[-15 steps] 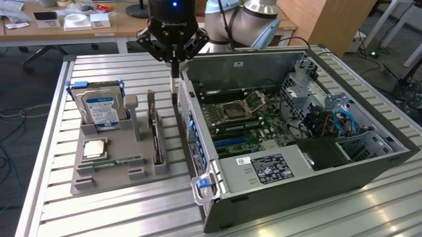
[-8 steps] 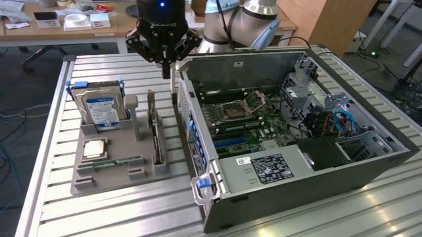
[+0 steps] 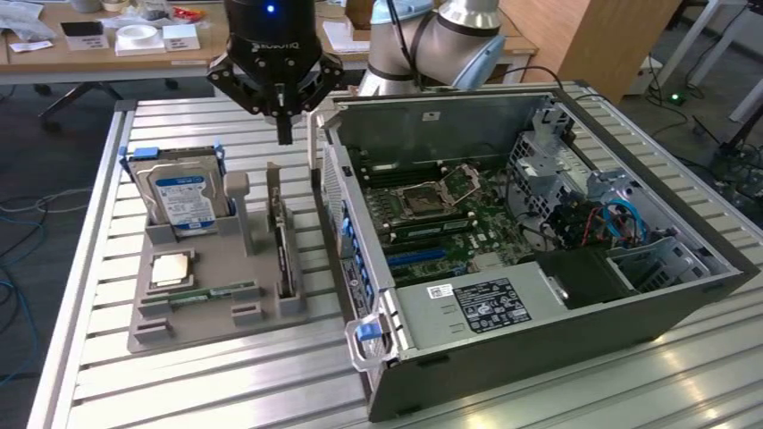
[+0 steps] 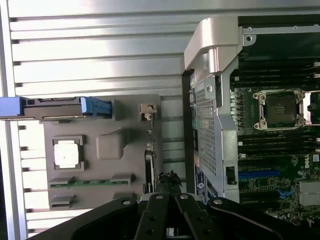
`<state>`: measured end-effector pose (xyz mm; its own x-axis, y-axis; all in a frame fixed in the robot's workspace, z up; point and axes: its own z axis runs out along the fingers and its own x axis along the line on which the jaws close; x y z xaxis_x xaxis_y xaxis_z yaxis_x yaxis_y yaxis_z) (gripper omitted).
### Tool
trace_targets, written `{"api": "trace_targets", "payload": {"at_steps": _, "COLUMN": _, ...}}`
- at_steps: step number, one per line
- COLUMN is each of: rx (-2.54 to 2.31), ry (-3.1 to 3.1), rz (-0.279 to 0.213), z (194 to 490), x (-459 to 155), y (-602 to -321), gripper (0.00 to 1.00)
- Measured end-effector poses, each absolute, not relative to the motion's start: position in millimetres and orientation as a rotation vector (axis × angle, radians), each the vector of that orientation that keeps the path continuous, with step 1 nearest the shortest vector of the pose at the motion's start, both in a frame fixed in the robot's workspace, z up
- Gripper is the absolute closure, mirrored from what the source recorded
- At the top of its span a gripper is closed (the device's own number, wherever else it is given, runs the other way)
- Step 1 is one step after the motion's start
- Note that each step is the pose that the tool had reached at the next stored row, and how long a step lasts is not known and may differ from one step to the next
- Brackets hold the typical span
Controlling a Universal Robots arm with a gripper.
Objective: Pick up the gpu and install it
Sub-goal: 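Reach for the gpu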
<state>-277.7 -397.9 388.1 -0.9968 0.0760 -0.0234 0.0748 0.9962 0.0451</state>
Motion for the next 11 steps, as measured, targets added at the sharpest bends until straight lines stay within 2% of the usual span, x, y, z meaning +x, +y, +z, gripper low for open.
{"api": "trace_targets", "payload": {"at_steps": 11, "rx": 0.119, "ry": 3.114, "rz": 0.069, "z": 387.2, "x": -293.6, "y": -397.3, "gripper": 0.89}}
